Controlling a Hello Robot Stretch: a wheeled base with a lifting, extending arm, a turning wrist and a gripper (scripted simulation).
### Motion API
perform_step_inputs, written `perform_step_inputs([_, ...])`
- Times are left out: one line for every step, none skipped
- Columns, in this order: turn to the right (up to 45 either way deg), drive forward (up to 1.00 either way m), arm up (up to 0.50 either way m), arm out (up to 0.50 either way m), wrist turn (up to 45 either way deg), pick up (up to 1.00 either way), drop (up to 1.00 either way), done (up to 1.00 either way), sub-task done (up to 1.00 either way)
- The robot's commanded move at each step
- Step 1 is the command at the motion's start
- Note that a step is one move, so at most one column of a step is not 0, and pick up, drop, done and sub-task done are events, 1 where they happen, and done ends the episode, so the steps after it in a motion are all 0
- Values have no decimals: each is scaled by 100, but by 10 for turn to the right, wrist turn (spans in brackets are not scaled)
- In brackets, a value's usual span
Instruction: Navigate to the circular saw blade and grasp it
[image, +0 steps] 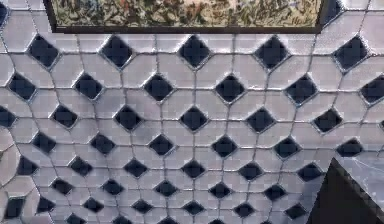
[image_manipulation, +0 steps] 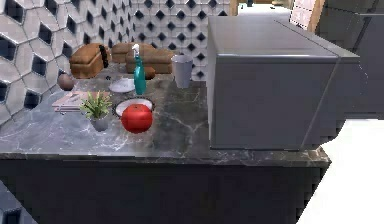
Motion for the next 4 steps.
perform_step_inputs([-180, 0, 0, 0, 0, 0, 0, 0, 0])
perform_step_inputs([0, 0, 50, 0, 0, 0, 0, 0, 0])
perform_step_inputs([0, 0, 38, 0, 0, 0, 0, 0, 0])
perform_step_inputs([0, 0, 0, 44, 0, 0, 0, 0, 0])
